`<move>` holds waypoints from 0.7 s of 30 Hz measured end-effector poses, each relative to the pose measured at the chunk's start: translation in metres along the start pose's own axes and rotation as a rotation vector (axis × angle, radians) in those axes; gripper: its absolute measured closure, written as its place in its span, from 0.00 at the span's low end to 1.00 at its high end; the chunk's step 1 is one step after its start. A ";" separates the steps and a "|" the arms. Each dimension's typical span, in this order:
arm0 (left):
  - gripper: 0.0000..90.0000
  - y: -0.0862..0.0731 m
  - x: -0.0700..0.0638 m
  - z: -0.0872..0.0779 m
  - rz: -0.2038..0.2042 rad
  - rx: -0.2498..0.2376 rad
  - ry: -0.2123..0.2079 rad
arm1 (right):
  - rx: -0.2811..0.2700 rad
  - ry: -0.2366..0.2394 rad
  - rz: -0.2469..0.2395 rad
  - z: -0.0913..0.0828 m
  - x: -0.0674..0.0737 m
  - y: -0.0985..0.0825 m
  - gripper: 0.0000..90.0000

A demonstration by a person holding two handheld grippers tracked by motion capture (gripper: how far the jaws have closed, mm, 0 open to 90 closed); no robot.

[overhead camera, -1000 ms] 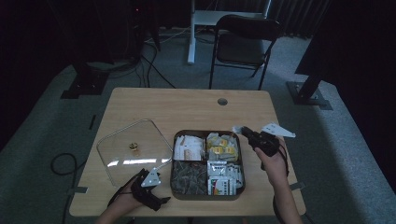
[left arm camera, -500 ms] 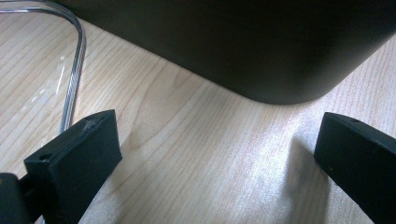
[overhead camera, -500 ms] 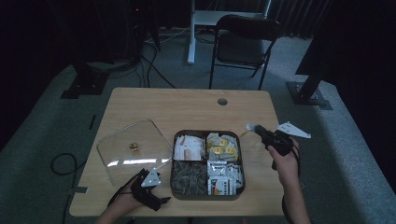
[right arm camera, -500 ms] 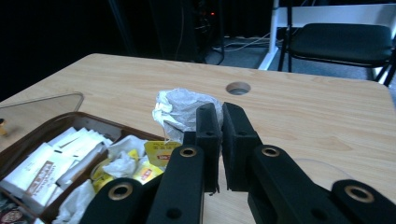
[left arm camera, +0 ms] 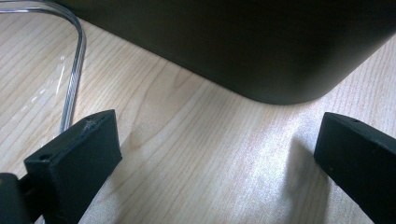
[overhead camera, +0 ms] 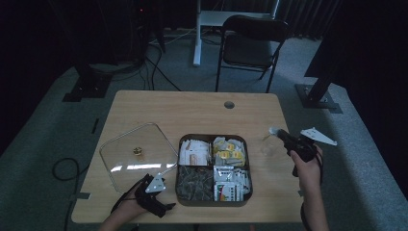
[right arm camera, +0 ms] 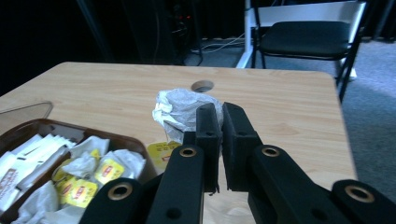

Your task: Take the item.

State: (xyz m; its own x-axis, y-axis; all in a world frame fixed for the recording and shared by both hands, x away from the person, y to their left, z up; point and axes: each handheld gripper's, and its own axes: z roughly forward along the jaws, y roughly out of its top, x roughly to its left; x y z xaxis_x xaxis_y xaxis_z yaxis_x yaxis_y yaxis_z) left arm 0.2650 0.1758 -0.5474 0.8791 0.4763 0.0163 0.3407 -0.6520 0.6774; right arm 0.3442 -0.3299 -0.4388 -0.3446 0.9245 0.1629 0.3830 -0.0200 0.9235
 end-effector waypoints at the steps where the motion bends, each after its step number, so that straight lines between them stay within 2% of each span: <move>1: 0.00 0.000 0.000 0.000 0.000 0.000 0.000 | 0.000 -0.004 0.002 -0.001 -0.002 0.000 0.96; 8: 0.01 0.000 0.000 0.000 0.000 0.000 0.000 | 0.004 -0.038 0.017 -0.007 -0.016 0.000 0.96; 21: 0.00 0.000 0.000 0.000 0.000 0.000 0.000 | 0.034 -0.058 0.028 0.000 -0.023 -0.005 0.95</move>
State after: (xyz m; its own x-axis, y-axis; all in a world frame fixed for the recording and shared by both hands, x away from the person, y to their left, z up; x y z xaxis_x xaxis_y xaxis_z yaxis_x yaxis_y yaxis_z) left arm 0.2649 0.1758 -0.5474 0.8790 0.4765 0.0163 0.3408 -0.6518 0.6776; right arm 0.3505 -0.3507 -0.4471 -0.2837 0.9441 0.1678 0.4212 -0.0345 0.9063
